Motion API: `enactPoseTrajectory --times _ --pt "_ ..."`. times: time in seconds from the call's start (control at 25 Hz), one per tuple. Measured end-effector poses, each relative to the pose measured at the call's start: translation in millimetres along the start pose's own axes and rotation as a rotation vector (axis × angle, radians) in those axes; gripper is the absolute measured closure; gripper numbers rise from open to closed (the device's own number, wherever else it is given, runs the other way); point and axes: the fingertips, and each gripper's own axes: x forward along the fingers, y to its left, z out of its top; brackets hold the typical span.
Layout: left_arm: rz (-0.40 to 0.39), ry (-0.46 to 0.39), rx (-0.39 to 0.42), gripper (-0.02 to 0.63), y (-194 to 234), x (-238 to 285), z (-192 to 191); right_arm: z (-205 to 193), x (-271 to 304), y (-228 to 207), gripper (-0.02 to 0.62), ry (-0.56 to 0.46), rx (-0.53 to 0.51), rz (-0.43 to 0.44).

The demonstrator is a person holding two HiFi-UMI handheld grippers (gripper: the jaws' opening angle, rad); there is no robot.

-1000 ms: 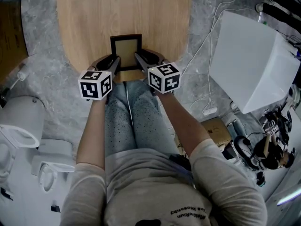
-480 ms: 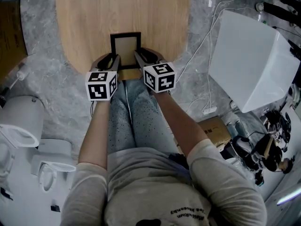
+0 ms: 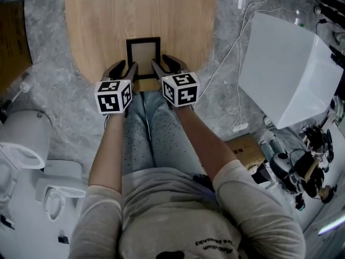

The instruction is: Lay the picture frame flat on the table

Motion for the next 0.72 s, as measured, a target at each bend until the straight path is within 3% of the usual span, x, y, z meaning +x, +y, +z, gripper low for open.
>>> enactPoseTrajectory --times 0.52,0.72 --pt "-0.009 -0.05 -0.007 0.457 -12 -33 27 33 -38 18 0.447 -0.056 -0.037 -0.012" --pt "-0.021 -0.1 0.021 0.518 -33 -60 51 52 -64 33 0.491 -0.088 -0.065 -0.006"
